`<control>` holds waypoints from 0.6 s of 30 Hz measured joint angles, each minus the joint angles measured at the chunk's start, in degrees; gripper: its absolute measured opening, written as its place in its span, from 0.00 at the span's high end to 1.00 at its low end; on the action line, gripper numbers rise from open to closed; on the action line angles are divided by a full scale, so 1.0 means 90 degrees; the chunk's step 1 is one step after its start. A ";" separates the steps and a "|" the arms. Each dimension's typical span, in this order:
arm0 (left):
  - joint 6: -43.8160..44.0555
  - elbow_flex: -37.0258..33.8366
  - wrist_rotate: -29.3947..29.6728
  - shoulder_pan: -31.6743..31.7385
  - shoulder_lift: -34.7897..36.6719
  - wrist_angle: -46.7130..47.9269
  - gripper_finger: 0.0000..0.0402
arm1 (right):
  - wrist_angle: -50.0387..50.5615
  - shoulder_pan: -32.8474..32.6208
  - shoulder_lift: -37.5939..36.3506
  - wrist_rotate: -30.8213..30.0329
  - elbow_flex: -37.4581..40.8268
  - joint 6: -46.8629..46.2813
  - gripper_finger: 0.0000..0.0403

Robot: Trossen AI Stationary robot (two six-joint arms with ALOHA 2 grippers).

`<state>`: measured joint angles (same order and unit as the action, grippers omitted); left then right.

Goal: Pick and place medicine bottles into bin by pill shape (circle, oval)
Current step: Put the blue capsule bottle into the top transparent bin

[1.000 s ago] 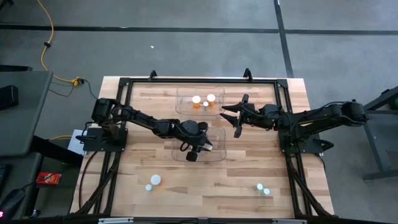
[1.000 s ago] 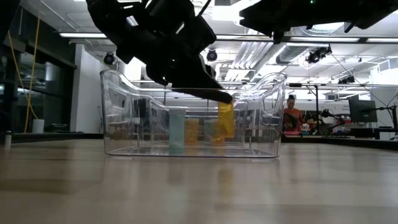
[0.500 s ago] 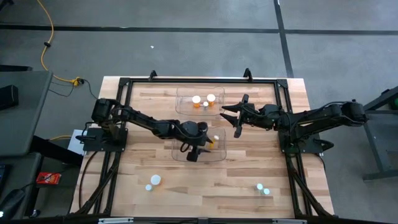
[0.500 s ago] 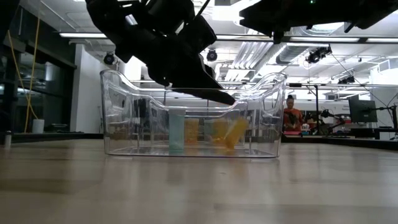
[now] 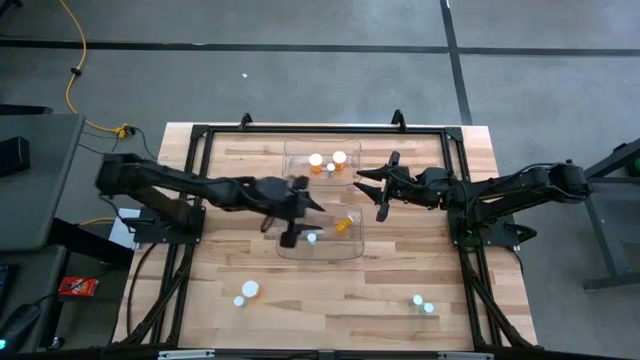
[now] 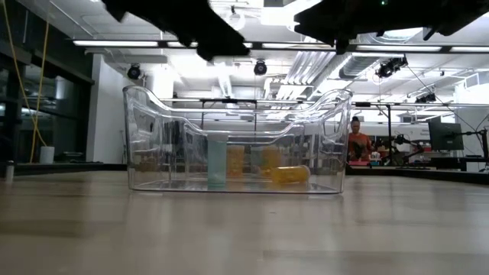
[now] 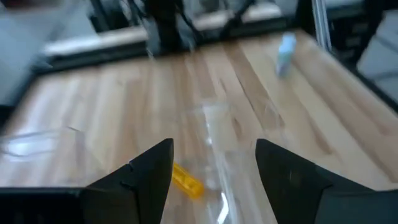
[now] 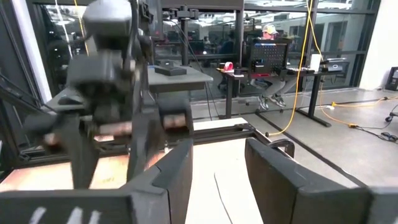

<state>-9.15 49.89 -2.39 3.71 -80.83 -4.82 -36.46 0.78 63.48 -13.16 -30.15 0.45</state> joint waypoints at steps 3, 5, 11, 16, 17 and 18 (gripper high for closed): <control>0.0168 -0.0668 0.0412 -0.0011 0.0861 -0.0532 0.46 | 0.0018 -0.0001 0.0000 0.0001 0.0000 0.0000 0.66; 0.0267 -0.1167 0.0722 0.0006 0.1471 -0.0986 0.46 | 0.0025 -0.0001 0.0000 0.0002 0.0000 0.0000 0.66; 0.0403 -0.2459 0.1149 0.0170 0.3389 -0.1695 0.46 | 0.0025 -0.0002 0.0000 0.0002 0.0000 0.0000 0.66; 0.0597 -0.3045 0.1166 0.0297 0.4683 -0.1652 0.46 | 0.0023 -0.0002 0.0000 -0.0001 0.0000 0.0000 0.66; 0.0615 -0.3118 0.1182 0.0300 0.4862 -0.1624 0.46 | 0.0024 -0.0001 0.0000 -0.0001 0.0000 0.0000 0.66; 0.0618 -0.3163 0.1180 0.0295 0.5001 -0.1625 0.46 | 0.0023 -0.0002 -0.0002 -0.0001 0.0000 0.0000 0.66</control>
<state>-3.59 21.42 8.23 6.37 -35.82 -19.44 -36.25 0.75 63.46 -13.17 -30.15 0.45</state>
